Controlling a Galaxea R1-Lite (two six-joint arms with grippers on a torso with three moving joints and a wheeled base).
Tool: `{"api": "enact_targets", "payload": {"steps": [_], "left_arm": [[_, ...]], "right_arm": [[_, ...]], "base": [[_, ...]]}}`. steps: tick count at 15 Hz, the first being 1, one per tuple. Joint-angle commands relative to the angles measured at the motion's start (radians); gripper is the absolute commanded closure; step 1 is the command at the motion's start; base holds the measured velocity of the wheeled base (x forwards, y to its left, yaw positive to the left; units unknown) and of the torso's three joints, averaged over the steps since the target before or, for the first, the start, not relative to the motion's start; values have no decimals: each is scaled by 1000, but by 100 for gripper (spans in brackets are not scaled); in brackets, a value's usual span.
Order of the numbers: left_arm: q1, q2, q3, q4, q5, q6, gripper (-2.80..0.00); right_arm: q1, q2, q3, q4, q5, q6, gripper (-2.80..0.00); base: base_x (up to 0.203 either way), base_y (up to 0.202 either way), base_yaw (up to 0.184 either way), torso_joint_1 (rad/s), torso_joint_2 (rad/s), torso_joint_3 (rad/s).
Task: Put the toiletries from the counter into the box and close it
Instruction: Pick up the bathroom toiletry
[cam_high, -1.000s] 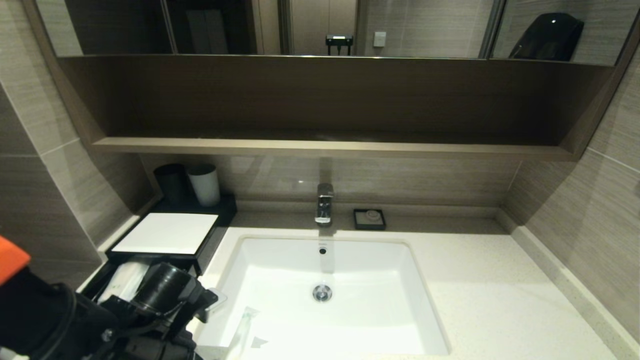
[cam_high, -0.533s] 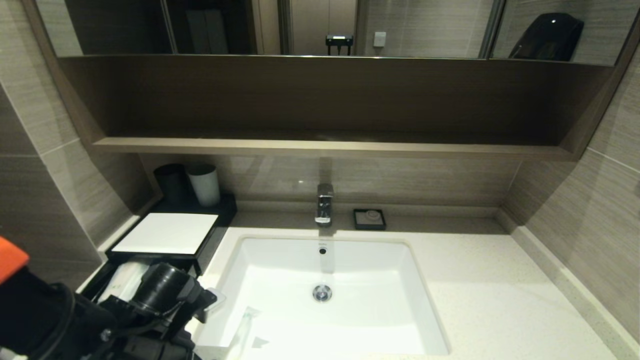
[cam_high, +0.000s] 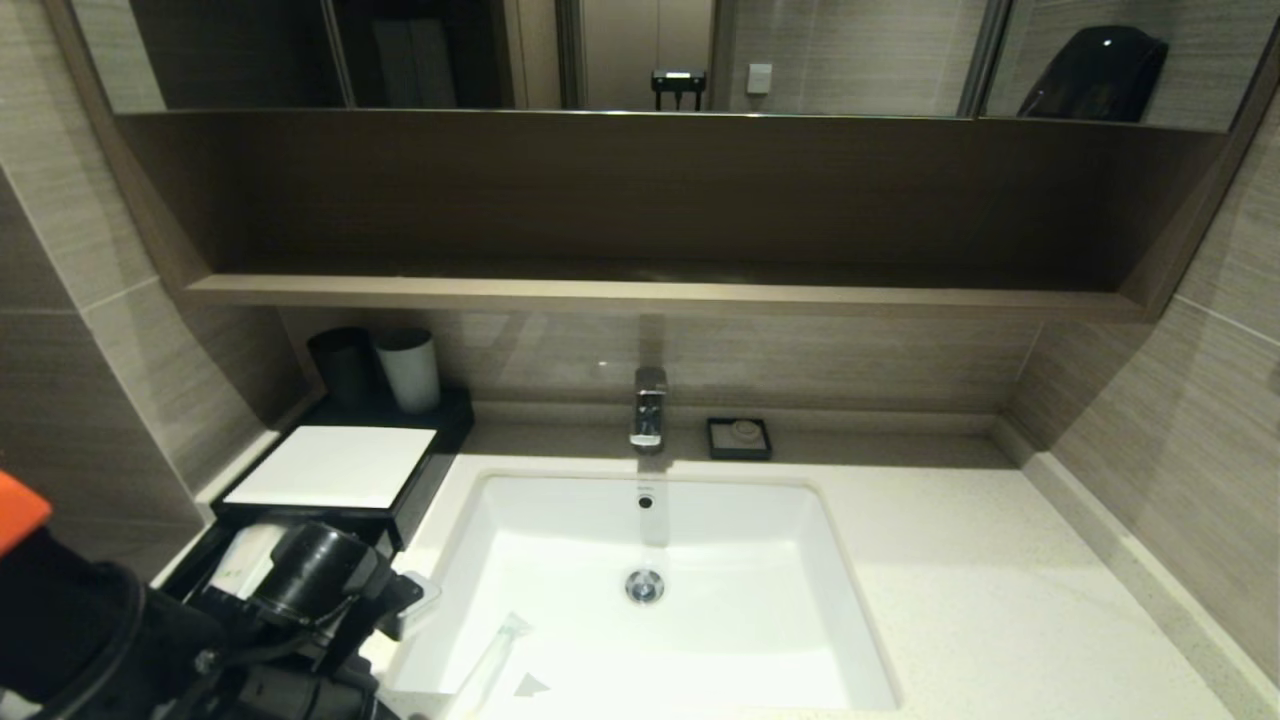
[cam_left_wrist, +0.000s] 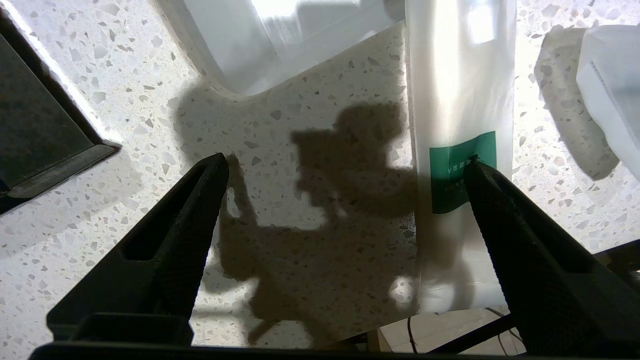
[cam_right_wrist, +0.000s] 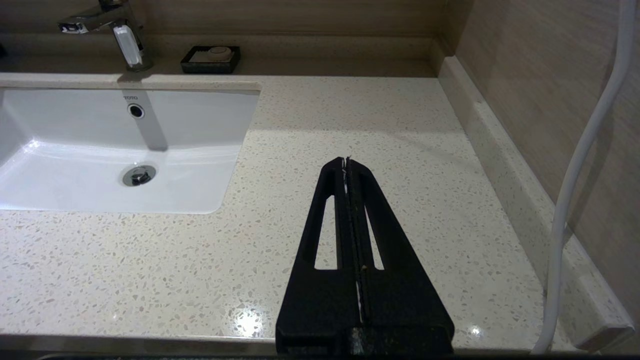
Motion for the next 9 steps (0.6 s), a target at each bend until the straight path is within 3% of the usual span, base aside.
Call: {"api": "enact_targets", "payload": {"steps": [1, 9], "left_arm": [[1, 2, 1, -1, -2, 0, -280], [-1, -33, 14, -1, -7, 1, -280]], "right_arm": [[0, 0, 0, 0, 0, -1, 0], [0, 0, 1, -2, 0, -1, 0]], "base": [[0, 0, 0, 0, 0, 0], [0, 0, 0, 0, 0, 0]]}}
